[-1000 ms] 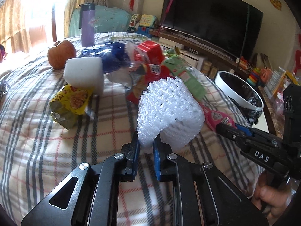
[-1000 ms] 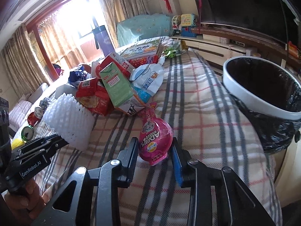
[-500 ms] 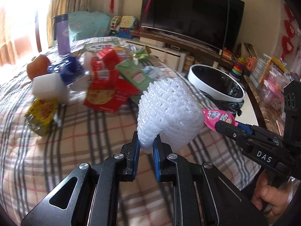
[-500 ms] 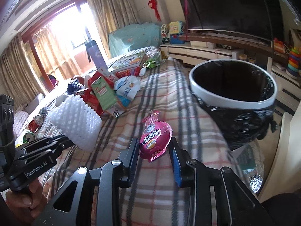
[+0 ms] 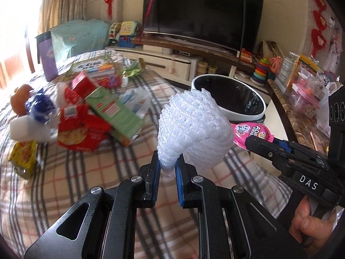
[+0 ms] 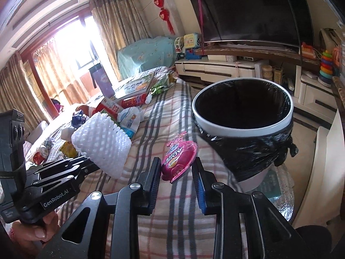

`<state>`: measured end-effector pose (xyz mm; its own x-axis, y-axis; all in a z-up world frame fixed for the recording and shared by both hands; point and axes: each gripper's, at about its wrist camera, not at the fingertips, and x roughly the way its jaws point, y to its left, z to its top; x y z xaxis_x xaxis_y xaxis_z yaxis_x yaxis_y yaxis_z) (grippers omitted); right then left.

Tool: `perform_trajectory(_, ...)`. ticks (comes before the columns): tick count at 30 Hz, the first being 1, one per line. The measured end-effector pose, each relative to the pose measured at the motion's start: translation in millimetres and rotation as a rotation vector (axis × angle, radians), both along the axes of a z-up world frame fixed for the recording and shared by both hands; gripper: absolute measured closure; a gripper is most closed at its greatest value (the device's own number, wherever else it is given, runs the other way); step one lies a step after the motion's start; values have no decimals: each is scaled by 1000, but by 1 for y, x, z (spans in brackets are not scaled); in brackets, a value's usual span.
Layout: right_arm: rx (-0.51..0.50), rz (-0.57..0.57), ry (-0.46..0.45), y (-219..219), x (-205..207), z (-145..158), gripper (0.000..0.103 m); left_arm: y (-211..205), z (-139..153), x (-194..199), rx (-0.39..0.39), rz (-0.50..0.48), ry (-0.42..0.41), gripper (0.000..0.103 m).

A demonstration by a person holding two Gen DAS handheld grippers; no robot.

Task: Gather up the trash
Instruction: 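Carry both items over the bin and open both tools to drop them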

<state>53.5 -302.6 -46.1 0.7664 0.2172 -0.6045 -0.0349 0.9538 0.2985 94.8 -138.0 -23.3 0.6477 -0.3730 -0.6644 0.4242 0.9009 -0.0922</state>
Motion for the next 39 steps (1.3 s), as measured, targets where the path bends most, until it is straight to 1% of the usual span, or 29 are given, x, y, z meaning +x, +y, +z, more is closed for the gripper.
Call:
perform_trajectory(11,10,-30,-34,-17,3,13,74,-22,6,8,7,-35,-10,91)
perform_trajectory(12,11,-35,-37,-19,3,15,78,-24,7,9,9,-38,-10,91)
perform_trajectory(13,13,-36,-36,-22,4,15,85,-27,7,11,10,-42,-10,91)
perform_trajectory(27,5,-73,-32,-47,24,19,86,-61,9,39,15,-82,6,91)
perform_trajectory(39,8,-101,-15,-70,44,10,86,-96,13,66,39,-116,14,91)
